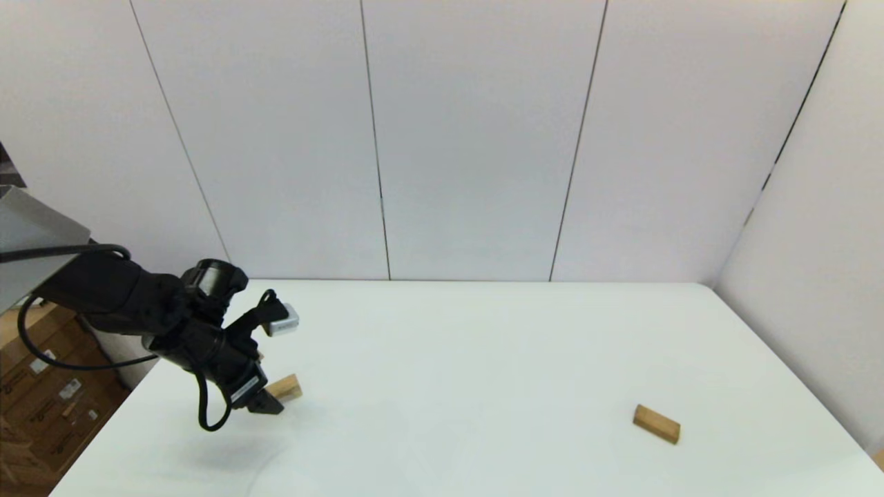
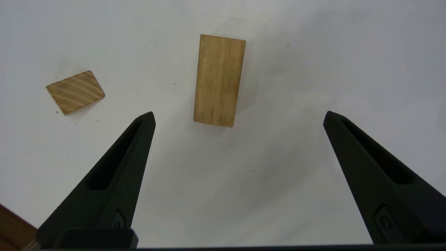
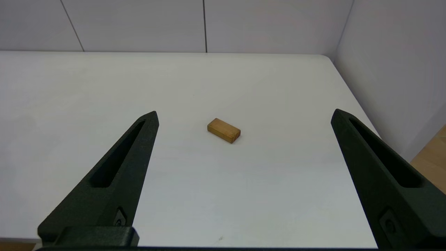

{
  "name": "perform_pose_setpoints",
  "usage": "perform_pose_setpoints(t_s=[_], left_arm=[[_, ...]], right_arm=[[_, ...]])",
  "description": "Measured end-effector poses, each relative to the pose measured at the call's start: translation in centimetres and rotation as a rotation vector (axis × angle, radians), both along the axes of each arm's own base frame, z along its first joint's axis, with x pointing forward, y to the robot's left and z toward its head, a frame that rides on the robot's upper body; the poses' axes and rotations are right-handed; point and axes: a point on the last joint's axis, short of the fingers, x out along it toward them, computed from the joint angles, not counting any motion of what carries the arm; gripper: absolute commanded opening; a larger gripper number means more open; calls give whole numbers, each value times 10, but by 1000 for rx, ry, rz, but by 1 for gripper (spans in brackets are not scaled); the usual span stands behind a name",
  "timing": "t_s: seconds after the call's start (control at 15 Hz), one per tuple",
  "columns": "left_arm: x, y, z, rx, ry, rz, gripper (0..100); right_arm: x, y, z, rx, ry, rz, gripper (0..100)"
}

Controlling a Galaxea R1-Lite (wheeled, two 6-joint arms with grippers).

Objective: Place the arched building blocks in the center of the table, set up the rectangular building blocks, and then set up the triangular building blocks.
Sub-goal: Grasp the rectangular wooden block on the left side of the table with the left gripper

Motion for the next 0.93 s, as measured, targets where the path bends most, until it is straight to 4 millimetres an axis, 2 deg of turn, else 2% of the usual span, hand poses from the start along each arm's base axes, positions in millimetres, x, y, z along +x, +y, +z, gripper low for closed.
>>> perform_pose_setpoints(t_s=[0.8, 0.87, 0.93], left_arm=[[28, 0, -44, -3, 72, 4, 100], [29, 0, -48, -4, 77, 5, 0], [31, 1, -50, -5, 83, 6, 0]], right_arm=[[0, 0, 0, 0, 0, 0, 100], [0, 0, 0, 0, 0, 0, 100], [0, 0, 0, 0, 0, 0, 100]])
